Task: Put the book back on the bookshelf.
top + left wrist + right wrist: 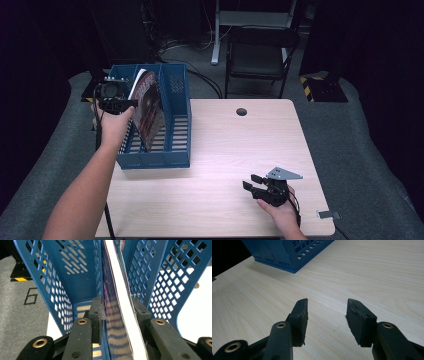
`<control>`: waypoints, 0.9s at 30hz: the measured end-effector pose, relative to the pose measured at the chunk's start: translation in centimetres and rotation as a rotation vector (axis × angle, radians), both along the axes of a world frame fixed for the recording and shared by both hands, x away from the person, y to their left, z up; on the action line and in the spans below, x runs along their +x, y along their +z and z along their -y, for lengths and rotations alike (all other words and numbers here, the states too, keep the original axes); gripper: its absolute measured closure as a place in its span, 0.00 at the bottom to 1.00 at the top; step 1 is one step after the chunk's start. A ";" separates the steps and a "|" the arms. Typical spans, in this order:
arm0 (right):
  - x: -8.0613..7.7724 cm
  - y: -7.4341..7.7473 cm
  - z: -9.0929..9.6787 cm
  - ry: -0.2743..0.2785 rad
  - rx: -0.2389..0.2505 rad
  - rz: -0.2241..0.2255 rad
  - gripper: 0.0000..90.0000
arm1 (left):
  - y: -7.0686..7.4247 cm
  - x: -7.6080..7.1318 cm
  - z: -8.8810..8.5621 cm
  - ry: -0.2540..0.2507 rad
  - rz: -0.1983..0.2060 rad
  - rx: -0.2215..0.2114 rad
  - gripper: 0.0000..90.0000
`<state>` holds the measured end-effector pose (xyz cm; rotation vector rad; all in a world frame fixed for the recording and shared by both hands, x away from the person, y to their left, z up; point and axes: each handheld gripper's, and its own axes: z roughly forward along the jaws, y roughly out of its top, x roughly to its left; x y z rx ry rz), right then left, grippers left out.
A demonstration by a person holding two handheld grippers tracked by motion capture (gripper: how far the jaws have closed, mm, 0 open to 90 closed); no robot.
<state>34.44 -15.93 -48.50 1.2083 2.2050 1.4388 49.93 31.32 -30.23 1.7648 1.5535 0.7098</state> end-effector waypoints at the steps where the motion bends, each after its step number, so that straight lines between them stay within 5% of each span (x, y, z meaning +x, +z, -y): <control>1: 0.0 0.0 0.0 -0.003 0.002 -0.005 0.58 | -0.1 0.0 0.0 -0.001 0.005 -0.002 0.72; 12: 0.2 -0.1 0.0 0.000 0.006 -0.004 0.58 | -0.1 -0.5 0.1 -0.024 0.027 -0.019 0.63; 20: 0.2 -0.1 -0.3 0.003 0.004 -0.007 0.58 | 0.0 -0.9 0.3 -0.040 0.016 -0.014 0.68; 27: 0.3 -0.1 -0.4 0.008 0.005 -0.012 0.58 | 0.1 0.1 0.0 -0.035 -0.019 -0.034 0.78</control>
